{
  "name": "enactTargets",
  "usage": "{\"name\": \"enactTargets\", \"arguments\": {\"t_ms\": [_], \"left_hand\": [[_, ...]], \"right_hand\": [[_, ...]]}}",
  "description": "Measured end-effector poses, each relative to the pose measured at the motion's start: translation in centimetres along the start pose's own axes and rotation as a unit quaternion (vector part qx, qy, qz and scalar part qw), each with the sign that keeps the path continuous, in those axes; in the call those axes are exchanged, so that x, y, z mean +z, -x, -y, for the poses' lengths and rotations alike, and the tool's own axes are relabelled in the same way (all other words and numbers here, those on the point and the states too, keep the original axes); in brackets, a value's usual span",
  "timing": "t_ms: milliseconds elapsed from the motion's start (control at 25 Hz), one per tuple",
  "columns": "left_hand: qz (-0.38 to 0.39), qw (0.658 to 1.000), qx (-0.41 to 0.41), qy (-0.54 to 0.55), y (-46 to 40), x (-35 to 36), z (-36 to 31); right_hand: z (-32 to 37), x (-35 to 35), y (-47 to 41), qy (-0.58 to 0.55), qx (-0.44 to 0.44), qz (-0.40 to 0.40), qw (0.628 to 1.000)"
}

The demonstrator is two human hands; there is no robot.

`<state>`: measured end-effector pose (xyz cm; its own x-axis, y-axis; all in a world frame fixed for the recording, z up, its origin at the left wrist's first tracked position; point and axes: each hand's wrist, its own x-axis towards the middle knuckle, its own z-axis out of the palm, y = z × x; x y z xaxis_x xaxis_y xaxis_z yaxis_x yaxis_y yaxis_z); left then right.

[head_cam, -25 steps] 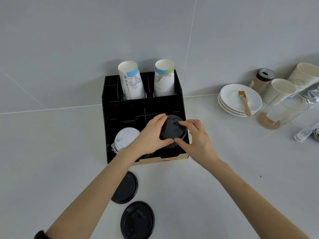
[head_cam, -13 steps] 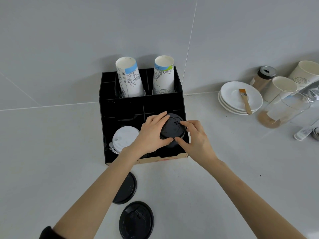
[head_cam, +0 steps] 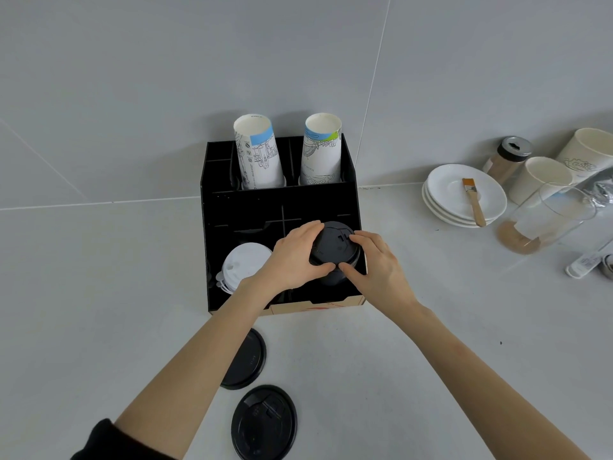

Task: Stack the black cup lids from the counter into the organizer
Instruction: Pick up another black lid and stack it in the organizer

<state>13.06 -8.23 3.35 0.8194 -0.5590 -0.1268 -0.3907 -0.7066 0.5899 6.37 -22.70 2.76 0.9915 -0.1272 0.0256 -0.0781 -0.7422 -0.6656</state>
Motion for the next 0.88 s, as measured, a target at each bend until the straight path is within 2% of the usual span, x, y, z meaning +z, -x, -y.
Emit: {"name": "enactTargets", "arguments": {"t_ms": [200,400,520,680,880], "left_hand": [[-0.003,1.0,-0.002,-0.003,0.4,0.2,0.0],[-0.037,0.999,-0.005,0.017,2.2,-0.6,0.2],[-0.048,0.998,-0.002,0.032,4.5,-1.0,0.9],[-0.082,0.996,-0.016,0.038,8.9,-0.5,2.3],[-0.106,0.992,-0.043,0.058,14.3,1.5,4.3]], "right_hand": [[0.1,-0.2,0.2,0.006,-0.009,0.001,1.0],[0.8,-0.7,1.0,0.017,-0.023,-0.015,0.999],[1.8,-0.7,2.4,-0.005,-0.07,-0.027,0.997],[2.9,0.8,5.0,-0.01,-0.129,0.027,0.991],[3.3,4.1,8.4,-0.006,-0.136,0.128,0.982]]}}
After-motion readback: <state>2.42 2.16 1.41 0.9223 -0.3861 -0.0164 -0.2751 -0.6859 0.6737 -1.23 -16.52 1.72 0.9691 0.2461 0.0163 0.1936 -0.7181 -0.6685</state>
